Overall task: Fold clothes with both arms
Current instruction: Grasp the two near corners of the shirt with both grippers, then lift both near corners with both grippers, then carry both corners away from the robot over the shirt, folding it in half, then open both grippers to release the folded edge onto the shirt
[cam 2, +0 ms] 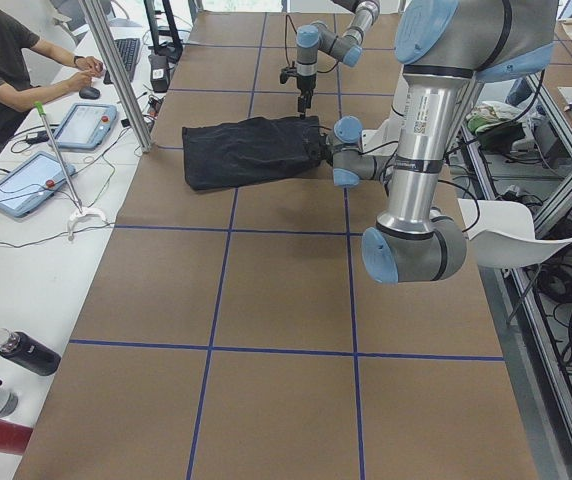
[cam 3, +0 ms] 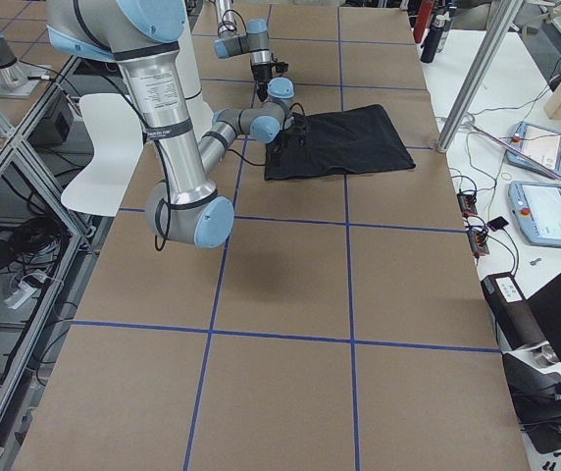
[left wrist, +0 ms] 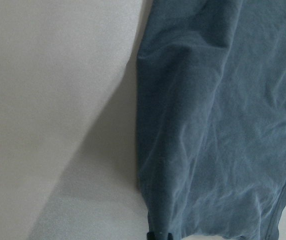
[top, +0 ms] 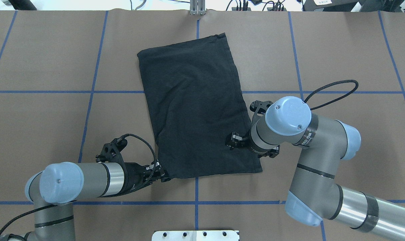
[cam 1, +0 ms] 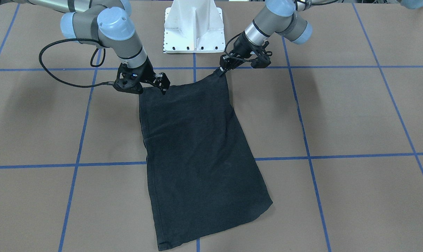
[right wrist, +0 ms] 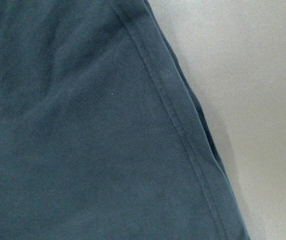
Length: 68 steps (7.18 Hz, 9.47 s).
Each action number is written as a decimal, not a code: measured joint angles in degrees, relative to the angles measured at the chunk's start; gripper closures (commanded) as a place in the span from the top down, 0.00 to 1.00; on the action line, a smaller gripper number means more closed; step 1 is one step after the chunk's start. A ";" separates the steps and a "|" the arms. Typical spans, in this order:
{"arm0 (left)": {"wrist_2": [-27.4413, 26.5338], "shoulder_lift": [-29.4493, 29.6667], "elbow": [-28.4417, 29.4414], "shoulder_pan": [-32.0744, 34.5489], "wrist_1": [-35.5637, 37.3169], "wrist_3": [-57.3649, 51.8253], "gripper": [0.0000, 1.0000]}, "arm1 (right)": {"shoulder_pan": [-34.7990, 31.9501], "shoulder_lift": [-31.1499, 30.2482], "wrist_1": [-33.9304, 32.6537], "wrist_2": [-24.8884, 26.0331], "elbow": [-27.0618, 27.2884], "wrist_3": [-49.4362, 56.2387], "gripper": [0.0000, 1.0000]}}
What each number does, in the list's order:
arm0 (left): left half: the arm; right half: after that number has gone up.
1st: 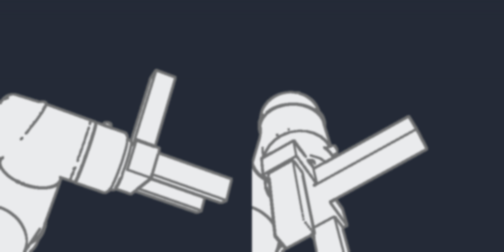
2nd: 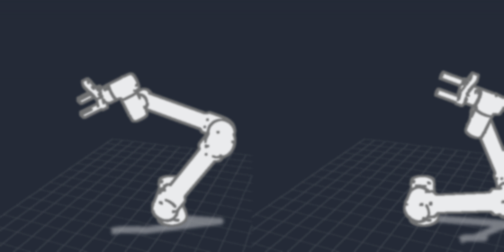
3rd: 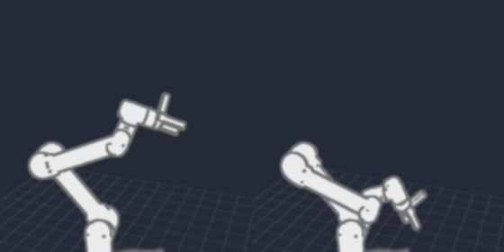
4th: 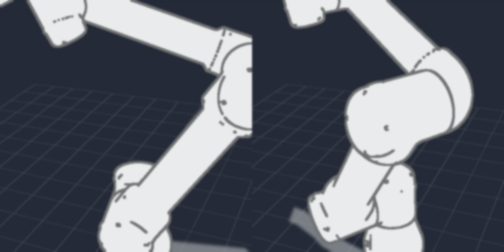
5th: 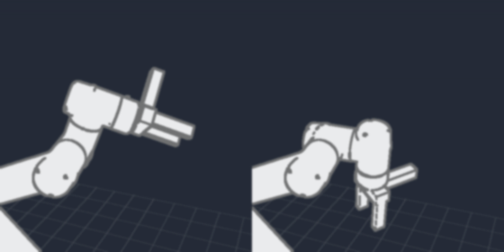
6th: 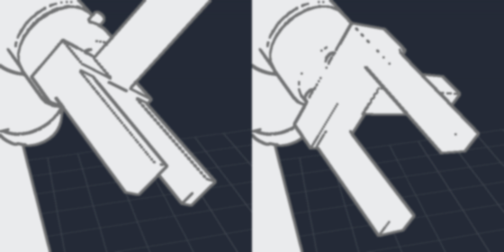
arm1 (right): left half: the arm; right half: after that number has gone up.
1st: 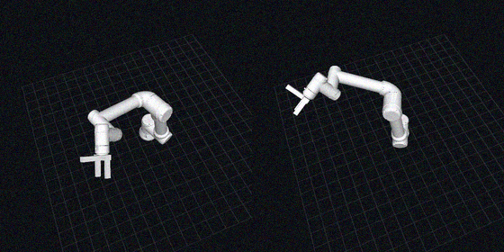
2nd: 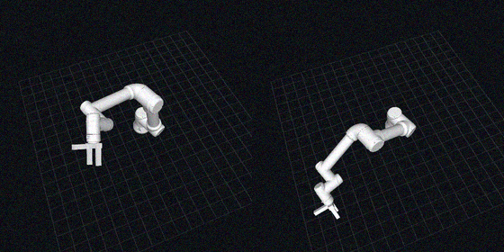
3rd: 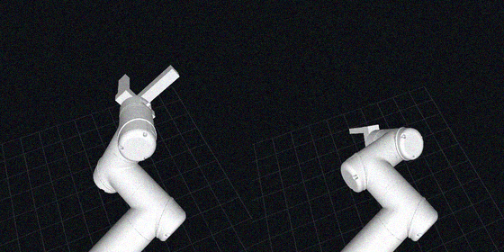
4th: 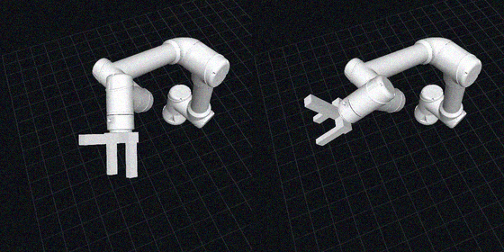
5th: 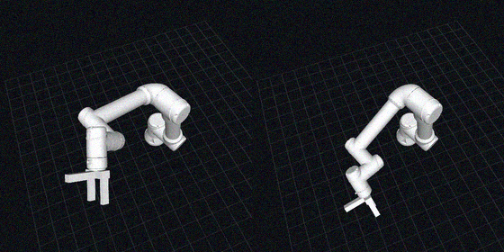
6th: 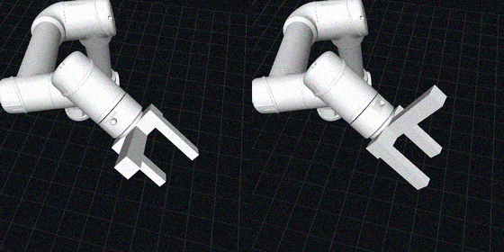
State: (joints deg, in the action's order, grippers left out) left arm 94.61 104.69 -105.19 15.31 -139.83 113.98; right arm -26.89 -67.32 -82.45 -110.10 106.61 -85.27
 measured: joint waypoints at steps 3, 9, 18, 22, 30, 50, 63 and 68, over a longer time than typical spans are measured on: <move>0.04 0.07 0.03 -0.05 0.00 0.01 0.00 | 0.56 -1.51 0.46 0.34 -0.14 4.12 1.00; 0.05 0.13 0.24 -0.10 -0.09 -0.02 0.00 | 2.75 -3.24 2.03 0.27 -1.33 4.93 0.99; 0.05 0.33 0.25 -0.10 -0.09 -0.07 0.00 | 2.89 -2.87 1.95 0.30 -2.65 5.74 0.71; 0.05 0.34 0.15 -0.10 -0.09 -0.07 0.00 | 2.82 -2.86 1.95 0.12 -2.72 5.72 0.32; 0.13 -0.32 -0.47 0.06 -0.07 -0.57 0.00 | 2.35 -2.44 2.04 -1.39 -0.70 4.88 0.00; 18.18 12.25 11.03 25.56 8.49 -16.56 0.00 | -19.88 11.88 6.92 -23.45 -13.00 -1.23 0.00; 12.61 24.23 33.75 32.41 3.44 -14.13 1.00 | -20.41 19.99 21.32 -12.91 -36.17 -1.74 0.99; 12.61 24.05 33.91 36.05 3.83 -17.19 1.00 | -17.51 20.76 23.75 -8.81 -34.30 1.86 0.99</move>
State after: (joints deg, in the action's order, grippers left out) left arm 107.22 128.74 -71.28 51.35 -136.00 96.79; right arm -44.40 -46.56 -58.71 -118.91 72.31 -83.41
